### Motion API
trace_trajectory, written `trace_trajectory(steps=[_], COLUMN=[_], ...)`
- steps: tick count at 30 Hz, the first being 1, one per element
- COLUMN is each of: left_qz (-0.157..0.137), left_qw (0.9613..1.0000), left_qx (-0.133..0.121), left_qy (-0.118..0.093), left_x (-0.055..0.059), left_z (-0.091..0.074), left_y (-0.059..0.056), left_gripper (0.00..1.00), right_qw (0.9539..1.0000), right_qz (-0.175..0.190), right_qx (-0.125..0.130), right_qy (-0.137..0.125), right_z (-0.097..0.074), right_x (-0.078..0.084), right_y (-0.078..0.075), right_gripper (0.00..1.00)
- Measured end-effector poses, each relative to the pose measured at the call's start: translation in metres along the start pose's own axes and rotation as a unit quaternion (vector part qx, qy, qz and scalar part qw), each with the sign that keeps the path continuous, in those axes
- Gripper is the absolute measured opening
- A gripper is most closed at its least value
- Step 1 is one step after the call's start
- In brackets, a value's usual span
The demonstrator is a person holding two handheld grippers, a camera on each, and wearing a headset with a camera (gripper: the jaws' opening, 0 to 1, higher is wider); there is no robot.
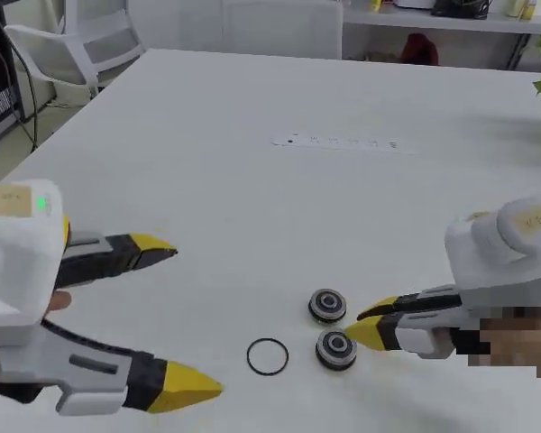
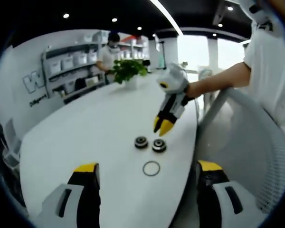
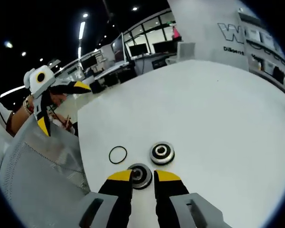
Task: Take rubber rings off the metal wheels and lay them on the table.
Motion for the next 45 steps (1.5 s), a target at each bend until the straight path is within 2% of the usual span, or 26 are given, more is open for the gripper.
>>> trace_trajectory(steps=[3,6,8,11,13,15,19,20,23,26,28,30,32,33,34,36,38,42,45], left_qz=[0.021,0.040,0.039,0.048,0.040,0.025,0.044,0.044,0.034,0.006,0.000,-0.022,-0.029,-0.027,-0.011,0.018,0.028,0.002,0.002], left_qw=[0.9997,0.9986,0.9984,0.9972,0.9969,0.9968,0.9916,0.9910,0.9912,0.9924,0.9929,0.9947,0.9942,0.9939,0.9935,0.9929,0.9917,0.9910,0.9925], left_qx=[0.006,0.017,0.023,0.045,0.051,0.071,0.121,0.126,0.128,0.122,0.116,0.094,0.095,0.101,0.111,0.116,0.125,0.133,0.121], left_qy=[-0.011,-0.029,-0.034,-0.037,-0.045,-0.029,-0.007,-0.006,-0.007,-0.018,-0.025,-0.035,-0.041,-0.035,-0.023,-0.014,-0.008,-0.015,-0.012], left_x=[-0.015,-0.030,-0.034,-0.040,-0.042,-0.039,-0.034,-0.033,-0.029,-0.024,-0.020,-0.011,-0.003,0.000,0.004,0.009,0.011,0.013,0.017], left_z=[0.008,0.023,0.033,0.055,0.067,0.087,0.108,0.114,0.123,0.132,0.136,0.141,0.144,0.145,0.146,0.149,0.152,0.156,0.156], left_y=[0.004,0.008,0.010,0.008,0.008,0.004,-0.006,-0.006,-0.004,0.001,0.004,0.008,0.006,0.003,-0.001,-0.005,-0.010,-0.012,-0.011], left_gripper=[0.85,0.83,0.83,0.81,0.76,0.72,0.72,0.71,0.69,0.67,0.61,0.52,0.48,0.47,0.46,0.41,0.36,0.33,0.31], right_qw=[1.0000,0.9999,0.9998,0.9997,0.9997,0.9995,0.9991,0.9990,0.9989,0.9986,0.9986,0.9986,0.9987,0.9987,0.9987,0.9986,0.9986,0.9987,0.9985], right_qz=[-0.001,0.000,-0.001,-0.002,-0.002,-0.007,-0.010,-0.010,-0.012,-0.010,-0.010,-0.011,-0.012,-0.012,-0.013,-0.016,-0.016,-0.016,-0.017], right_qx=[-0.001,0.000,0.000,-0.004,-0.003,-0.001,-0.001,-0.003,-0.003,-0.004,-0.005,-0.006,-0.006,-0.006,-0.007,-0.009,-0.008,-0.011,-0.016], right_qy=[0.009,0.017,0.020,0.022,0.026,0.032,0.041,0.042,0.045,0.052,0.052,0.051,0.050,0.049,0.049,0.050,0.049,0.047,0.049], right_z=[0.002,0.004,0.004,0.003,0.003,0.004,0.003,0.002,0.002,0.003,0.004,0.004,0.004,0.004,0.004,0.004,0.004,0.004,0.005], right_x=[0.003,0.005,0.006,0.006,0.007,0.008,0.010,0.011,0.011,0.014,0.014,0.014,0.014,0.014,0.014,0.014,0.014,0.015,0.015], right_y=[0.000,-0.001,-0.001,0.001,0.001,0.002,0.000,0.000,-0.001,-0.002,-0.002,-0.003,-0.003,-0.003,-0.003,-0.003,-0.003,-0.003,-0.002], right_gripper=[0.15,0.16,0.16,0.16,0.17,0.17,0.17,0.17,0.18,0.19,0.19,0.19,0.20,0.20,0.20,0.20,0.20,0.19,0.19])
Point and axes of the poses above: the centre of the closed fingertips' face, and the gripper's own axes: z roughly forward along the fingers, y roughly to its left, x roughly out of its underside, the point moved 8 cm from there along -z, roughly backward along the fingers, and after that the axes turned 6 degrees about z, right-handed, at the moved point
